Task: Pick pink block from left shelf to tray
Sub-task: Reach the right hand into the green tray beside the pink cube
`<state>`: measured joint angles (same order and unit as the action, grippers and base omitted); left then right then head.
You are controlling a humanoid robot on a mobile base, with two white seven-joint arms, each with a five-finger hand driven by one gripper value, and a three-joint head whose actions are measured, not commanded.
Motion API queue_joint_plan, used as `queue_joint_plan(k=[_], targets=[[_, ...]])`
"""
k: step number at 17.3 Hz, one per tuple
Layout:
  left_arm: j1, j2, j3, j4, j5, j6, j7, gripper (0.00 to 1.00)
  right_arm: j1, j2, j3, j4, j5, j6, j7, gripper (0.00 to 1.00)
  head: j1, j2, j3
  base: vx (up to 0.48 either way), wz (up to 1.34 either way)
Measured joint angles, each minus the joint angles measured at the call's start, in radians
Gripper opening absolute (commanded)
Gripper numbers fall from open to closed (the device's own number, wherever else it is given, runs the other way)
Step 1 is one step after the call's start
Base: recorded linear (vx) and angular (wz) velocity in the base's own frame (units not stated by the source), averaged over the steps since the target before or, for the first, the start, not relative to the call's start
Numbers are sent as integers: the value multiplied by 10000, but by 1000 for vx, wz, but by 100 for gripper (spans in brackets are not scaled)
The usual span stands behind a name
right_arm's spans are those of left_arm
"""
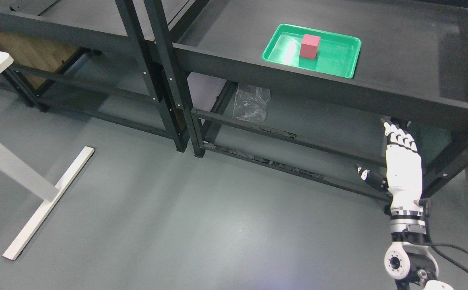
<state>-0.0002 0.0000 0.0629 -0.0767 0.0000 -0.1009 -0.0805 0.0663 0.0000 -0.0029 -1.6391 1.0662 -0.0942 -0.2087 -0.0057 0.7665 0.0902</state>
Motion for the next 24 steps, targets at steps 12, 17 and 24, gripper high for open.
queue_joint_plan(k=[12,17,24], targets=[[1,0,0,0,0,0,0,100,0,0,21,35,142,8,11,100,0,0,0,292,72],[1,0,0,0,0,0,0,100,-1,0,25,44,137,19,127,100,0,0,0,254,124],[1,0,0,0,0,1,0,100,-57,0,26,63,-312,2,851,100,0,0,0,237,68]])
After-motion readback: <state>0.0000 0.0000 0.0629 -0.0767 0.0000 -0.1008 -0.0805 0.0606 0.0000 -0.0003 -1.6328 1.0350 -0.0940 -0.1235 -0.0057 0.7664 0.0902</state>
